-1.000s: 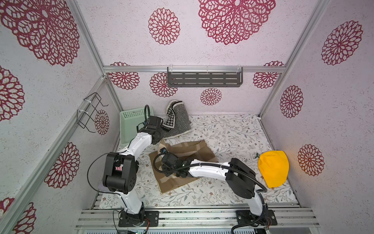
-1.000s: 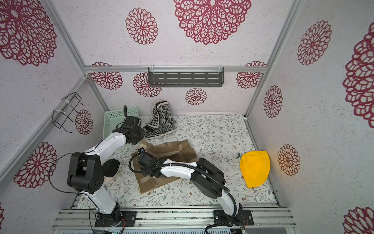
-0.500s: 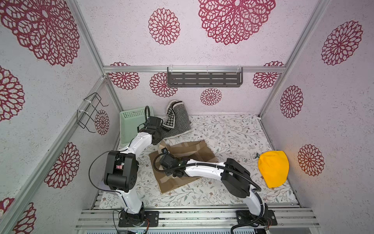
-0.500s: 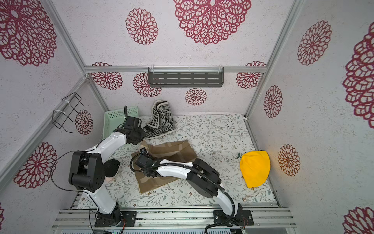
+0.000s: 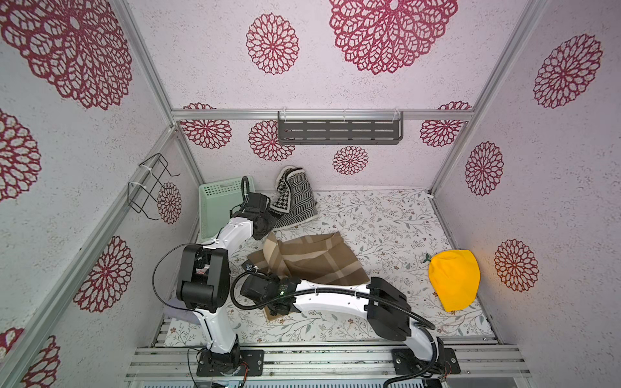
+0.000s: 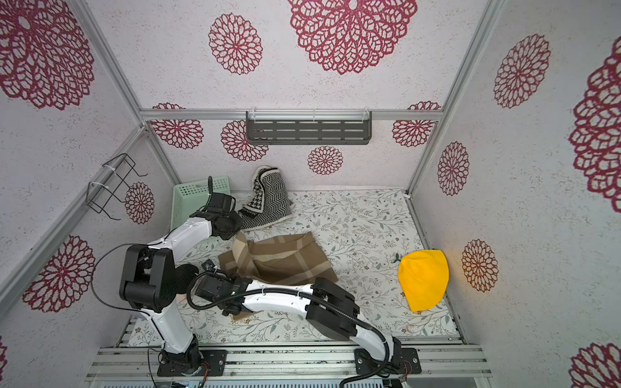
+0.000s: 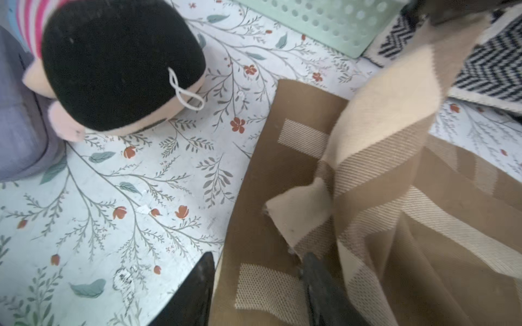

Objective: Roll up the scarf and place it into the basket
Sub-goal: Fold the scarf at the center of the board.

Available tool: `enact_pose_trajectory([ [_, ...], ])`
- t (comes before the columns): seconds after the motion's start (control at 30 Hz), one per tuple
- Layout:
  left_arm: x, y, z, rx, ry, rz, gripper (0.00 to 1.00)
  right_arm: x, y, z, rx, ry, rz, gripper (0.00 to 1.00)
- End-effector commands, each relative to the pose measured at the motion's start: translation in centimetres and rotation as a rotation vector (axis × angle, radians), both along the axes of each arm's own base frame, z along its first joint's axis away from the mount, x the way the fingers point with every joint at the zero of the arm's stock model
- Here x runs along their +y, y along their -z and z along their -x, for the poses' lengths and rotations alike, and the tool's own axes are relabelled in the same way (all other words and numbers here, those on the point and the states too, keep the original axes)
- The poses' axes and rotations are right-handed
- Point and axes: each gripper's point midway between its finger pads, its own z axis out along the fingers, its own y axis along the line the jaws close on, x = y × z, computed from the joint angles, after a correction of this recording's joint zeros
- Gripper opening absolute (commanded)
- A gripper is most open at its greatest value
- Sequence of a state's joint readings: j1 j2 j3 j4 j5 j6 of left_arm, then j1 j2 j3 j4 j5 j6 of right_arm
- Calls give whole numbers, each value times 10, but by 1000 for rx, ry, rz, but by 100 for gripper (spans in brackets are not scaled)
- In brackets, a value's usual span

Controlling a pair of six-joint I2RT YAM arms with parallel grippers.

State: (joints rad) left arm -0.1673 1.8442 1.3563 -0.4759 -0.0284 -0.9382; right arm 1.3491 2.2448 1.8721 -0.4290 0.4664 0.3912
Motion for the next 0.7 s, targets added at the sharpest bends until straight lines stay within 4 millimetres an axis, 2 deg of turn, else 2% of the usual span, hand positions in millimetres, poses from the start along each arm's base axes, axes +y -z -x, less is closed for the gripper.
enact_pose_trajectory([
  [0.0,-2,-1,-7,-21,14,23,0,-2,13,-20,-14,5,68,53],
  [0.2,-2,-1,-6,-18,18,20,0,1,31,-37,2,49,79,54],
  [0.37,-2,0,-4,-14,19,19,0,-1,37,-49,15,77,71,55],
  [0.67,-3,3,-4,-5,14,26,0,-5,55,-59,44,91,90,53],
])
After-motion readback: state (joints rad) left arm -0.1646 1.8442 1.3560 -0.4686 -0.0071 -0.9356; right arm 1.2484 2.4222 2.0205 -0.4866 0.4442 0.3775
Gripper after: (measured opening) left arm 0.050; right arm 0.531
